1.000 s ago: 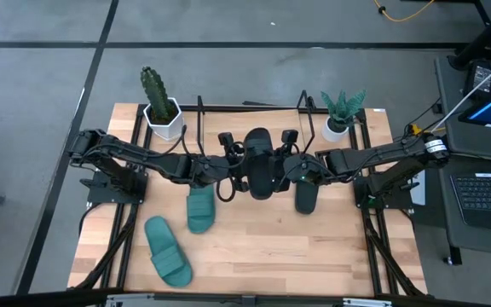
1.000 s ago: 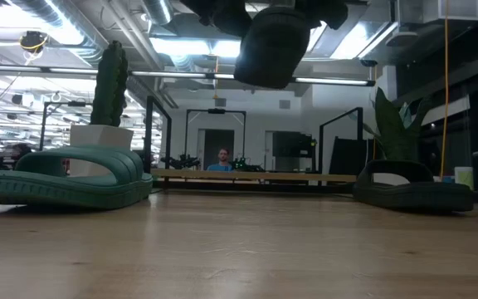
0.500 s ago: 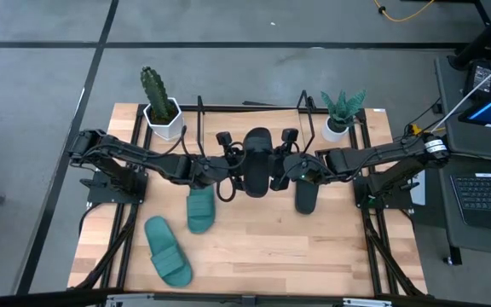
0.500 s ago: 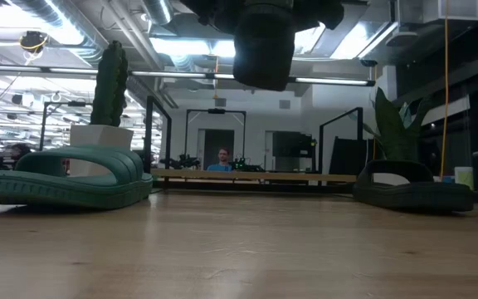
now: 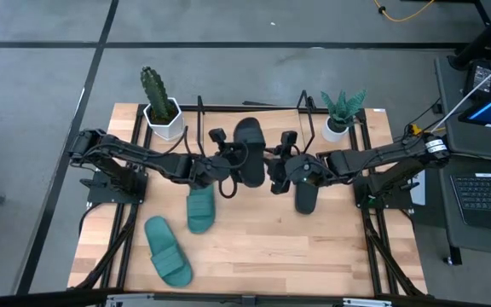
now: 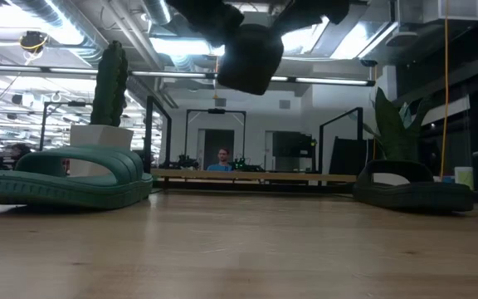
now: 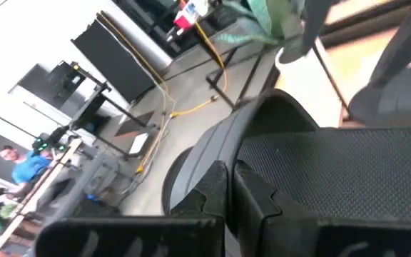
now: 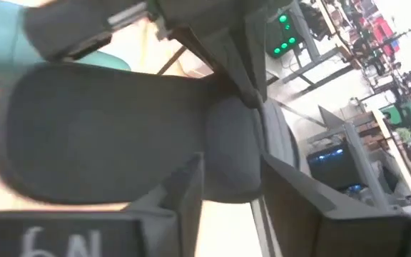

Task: Pick and place slides into the shelf
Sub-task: Put the left black slide on the shelf

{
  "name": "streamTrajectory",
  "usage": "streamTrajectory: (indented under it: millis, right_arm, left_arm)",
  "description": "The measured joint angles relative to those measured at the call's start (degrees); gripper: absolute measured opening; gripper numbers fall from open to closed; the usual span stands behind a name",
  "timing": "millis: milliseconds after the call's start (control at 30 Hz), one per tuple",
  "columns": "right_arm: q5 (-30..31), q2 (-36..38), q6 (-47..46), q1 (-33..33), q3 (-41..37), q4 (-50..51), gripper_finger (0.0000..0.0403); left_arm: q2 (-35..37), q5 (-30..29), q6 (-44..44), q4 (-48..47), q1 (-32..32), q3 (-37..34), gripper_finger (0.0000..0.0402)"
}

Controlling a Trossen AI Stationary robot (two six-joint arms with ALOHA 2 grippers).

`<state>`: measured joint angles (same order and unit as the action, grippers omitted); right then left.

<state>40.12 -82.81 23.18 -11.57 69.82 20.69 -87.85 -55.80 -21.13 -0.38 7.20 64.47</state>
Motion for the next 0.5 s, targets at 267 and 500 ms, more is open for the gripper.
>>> streamTrajectory:
  millis: [267, 500]
  right_arm:
    - [0.6, 0.0, -1.3, -1.1, 0.0, 2.4, 0.0162]
    - [0.3, 1.9, -11.3, -2.9, 0.0, 13.3, 0.008]
  left_arm:
    - [0.2, 0.1, -0.3, -1.0, 0.0, 0.0, 0.0001]
    - [3.5, 0.8, -0.4, -3.1, 0.1, 0.0, 0.0001]
